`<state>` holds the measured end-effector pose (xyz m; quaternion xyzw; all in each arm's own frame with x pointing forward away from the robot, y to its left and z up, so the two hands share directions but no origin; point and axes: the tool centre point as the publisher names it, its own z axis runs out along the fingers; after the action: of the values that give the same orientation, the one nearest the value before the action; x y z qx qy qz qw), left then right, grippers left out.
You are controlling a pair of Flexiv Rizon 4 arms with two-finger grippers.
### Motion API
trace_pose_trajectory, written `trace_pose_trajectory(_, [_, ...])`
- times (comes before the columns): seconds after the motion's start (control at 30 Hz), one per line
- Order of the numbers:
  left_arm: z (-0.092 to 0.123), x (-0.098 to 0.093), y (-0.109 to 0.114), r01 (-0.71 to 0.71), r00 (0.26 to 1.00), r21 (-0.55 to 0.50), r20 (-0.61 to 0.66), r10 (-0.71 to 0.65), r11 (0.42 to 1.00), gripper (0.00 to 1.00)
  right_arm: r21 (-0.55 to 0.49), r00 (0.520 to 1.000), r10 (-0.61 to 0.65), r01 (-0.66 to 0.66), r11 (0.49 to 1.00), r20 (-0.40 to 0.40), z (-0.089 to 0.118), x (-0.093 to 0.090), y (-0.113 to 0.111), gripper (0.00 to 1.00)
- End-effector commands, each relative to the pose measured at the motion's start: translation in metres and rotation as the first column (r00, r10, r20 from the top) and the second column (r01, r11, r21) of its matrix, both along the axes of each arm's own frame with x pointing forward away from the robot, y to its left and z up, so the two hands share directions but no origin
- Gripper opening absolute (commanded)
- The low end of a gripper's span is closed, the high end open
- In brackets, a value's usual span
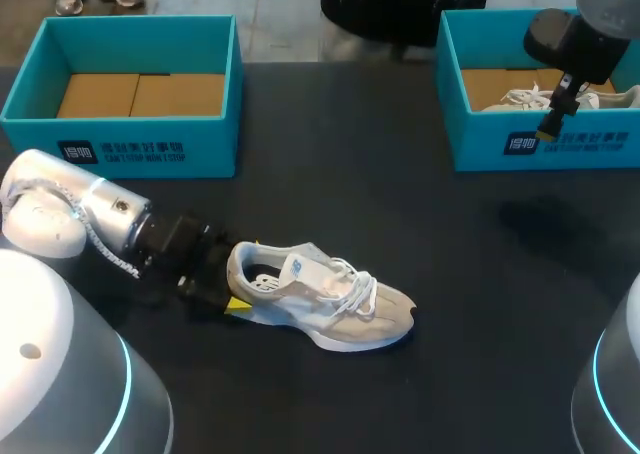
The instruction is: Take the shoe out of the shoebox, open the shoe tongue, remove and reinsert the insole, then place the shoe into the shoebox
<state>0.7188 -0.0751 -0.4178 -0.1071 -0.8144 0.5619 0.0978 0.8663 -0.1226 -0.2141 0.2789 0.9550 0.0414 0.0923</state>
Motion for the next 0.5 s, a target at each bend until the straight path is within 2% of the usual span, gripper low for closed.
trace_pose_trajectory(0.03, [-0.002, -0.003, -0.004, -0.007, 1.0, 0.0, -0.002, 0.007, 1.0, 1.0, 0.0, 1.0, 0.001, -0.001, 1.0, 0.0, 0.0, 0.0, 0.0, 1.0])
trace_pose_trajectory(0.13, [-0.002, -0.005, -0.004, -0.004, 1.0, -0.003, -0.006, 0.004, 1.0, 1.0, 0.0, 1.0, 0.001, -0.001, 1.0, 0.0, 0.0, 0.0, 0.0, 1.0])
trace_pose_trajectory(0.17, [-0.002, -0.006, -0.004, -0.004, 1.0, -0.004, -0.007, 0.004, 1.0, 0.87, 0.0, 1.0, 0.001, -0.001, 1.0, 0.0, 0.0, 0.0, 0.0, 1.0])
trace_pose_trajectory(0.2, [-0.002, -0.006, -0.004, -0.005, 1.0, -0.007, -0.008, 0.004, 1.0, 0.62, 0.0, 1.0, 0.001, -0.001, 1.0, 0.0, 0.0, 0.0, 0.0, 1.0])
trace_pose_trajectory(0.23, [-0.002, -0.007, -0.004, -0.008, 1.0, -0.01, -0.008, 0.008, 1.0, 0.49, 0.0, 1.0, 0.001, -0.001, 1.0, 0.0, 0.0, 0.0, 0.0, 1.0])
trace_pose_trajectory(0.27, [-0.001, -0.008, -0.004, -0.011, 1.0, -0.014, -0.008, 0.011, 1.0, 0.3, 0.0, 1.0, 0.001, -0.001, 1.0, 0.0, 0.0, 0.0, 0.0, 1.0])
trace_pose_trajectory(0.3, [-0.001, -0.008, -0.004, -0.013, 1.0, -0.015, -0.01, 0.013, 1.0, 0.19, 0.0, 1.0, 0.001, -0.001, 1.0, 0.0, 0.0, 0.0, 0.0, 1.0])
trace_pose_trajectory(0.4, [-0.001, -0.008, -0.004, -0.014, 1.0, -0.016, -0.01, 0.014, 1.0, 0.18, 0.0, 1.0, 0.001, -0.001, 1.0, 0.0, 0.0, 0.0, 0.0, 1.0])
trace_pose_trajectory(0.43, [-0.001, -0.012, -0.004, -0.025, 1.0, -0.021, -0.013, 0.024, 0.999, 0.0, 0.0, 1.0, 0.001, -0.001, 1.0, 0.0, 0.0, 0.0, 0.0, 1.0])
trace_pose_trajectory(0.5, [-0.001, -0.013, -0.003, -0.04, 0.999, -0.026, -0.011, 0.039, 0.999, 0.0, 0.0, 1.0, 0.001, -0.001, 1.0, 0.0, 0.0, 0.0, 0.0, 1.0])
